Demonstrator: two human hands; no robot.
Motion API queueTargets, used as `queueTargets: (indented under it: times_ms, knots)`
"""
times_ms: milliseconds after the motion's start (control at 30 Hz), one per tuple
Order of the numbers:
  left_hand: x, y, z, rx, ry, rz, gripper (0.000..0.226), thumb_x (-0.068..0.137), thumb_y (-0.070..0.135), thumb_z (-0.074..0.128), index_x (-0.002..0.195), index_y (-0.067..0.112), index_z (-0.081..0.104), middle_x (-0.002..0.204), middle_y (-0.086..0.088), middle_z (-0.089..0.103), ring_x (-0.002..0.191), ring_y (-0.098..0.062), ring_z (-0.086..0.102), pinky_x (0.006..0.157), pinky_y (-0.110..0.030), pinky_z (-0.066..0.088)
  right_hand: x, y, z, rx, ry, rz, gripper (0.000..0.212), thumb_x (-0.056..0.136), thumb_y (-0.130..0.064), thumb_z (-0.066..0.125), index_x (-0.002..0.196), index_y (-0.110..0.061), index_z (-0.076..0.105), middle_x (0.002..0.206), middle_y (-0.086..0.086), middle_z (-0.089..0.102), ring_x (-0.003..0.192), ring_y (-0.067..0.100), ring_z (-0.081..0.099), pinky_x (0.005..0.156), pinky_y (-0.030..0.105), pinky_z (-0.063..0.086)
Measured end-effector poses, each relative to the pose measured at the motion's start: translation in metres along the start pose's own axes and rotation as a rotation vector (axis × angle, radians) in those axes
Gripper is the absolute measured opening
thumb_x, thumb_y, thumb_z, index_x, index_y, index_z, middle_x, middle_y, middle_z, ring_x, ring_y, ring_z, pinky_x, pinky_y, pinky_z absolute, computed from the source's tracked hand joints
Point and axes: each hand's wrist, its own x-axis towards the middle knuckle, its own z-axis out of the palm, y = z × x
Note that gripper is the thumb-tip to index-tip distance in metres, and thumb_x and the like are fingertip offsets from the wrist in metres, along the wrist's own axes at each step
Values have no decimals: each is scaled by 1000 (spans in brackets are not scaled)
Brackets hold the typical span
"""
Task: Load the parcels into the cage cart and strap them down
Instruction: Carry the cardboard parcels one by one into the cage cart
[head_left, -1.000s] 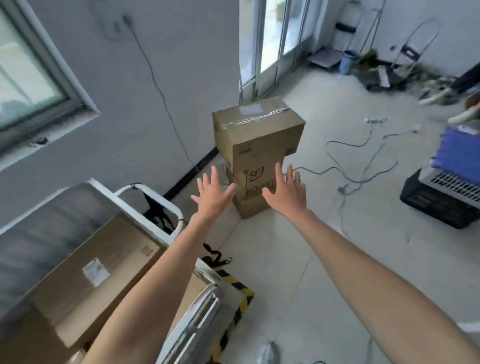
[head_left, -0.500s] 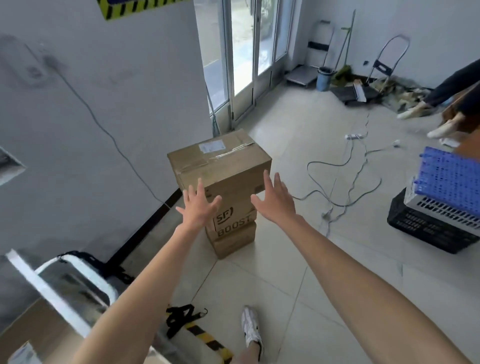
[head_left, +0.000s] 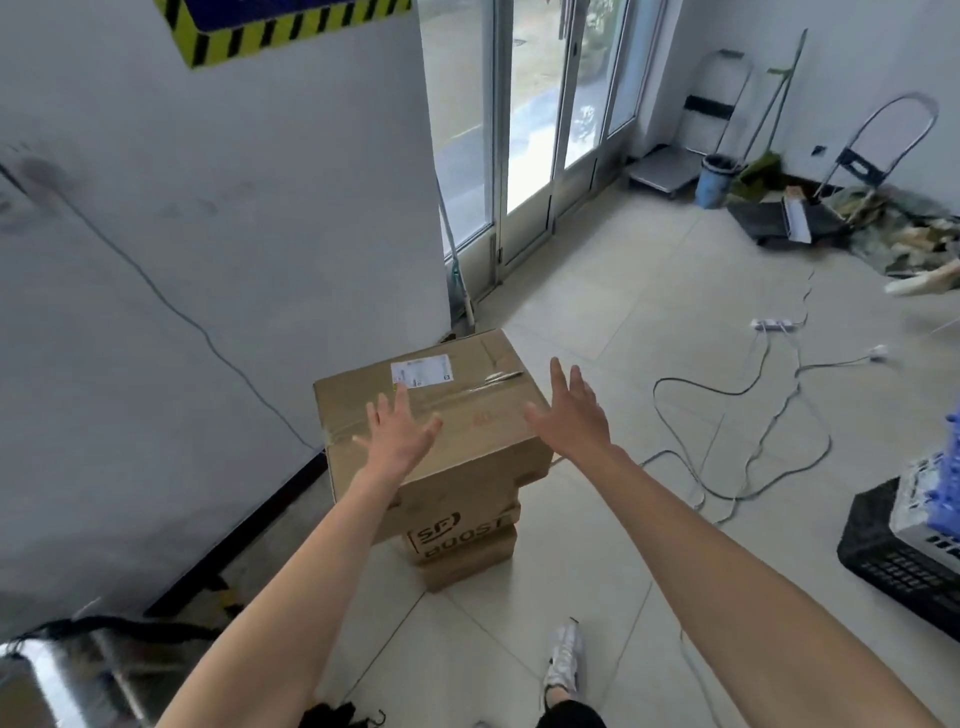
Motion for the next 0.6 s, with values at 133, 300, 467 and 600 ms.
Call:
queueTargets:
  times_ms: [133,300,467,600]
  knots:
    - [53,8,12,-9,19,-113,89,93,58,54,160,30,2,168,-9,5,155,-33,-1,113,-72,4,77,4,15,-21,-103,-40,84,93,-56,44,160,-30,0,169,10,3,154,35,9,120,54,18]
    - [98,-7,24,-41,9,-279,90,94,59,50,160,29,-2,169,-10,1,154,-32,-6,114,-71,3,149,-2,39,-66,-232,-84,85,91,-53,47,160,-25,5,165,13,16,150,37,19,116,57,28]
    - [119,-55,21,-31,-30,-457,97,92,60,56,160,26,-3,168,-13,-1,155,-33,-2,117,-69,10,188,-10,74,-93,-383,-50,88,94,-47,53,159,-26,-2,168,8,4,153,38,1,117,64,18]
    - [144,-98,14,-78,-48,-626,115,81,66,67,160,26,-5,168,-11,-7,155,-33,-4,115,-73,7,221,-9,98,23,-388,158,101,93,-47,62,160,-15,-7,167,17,3,153,40,5,119,59,19]
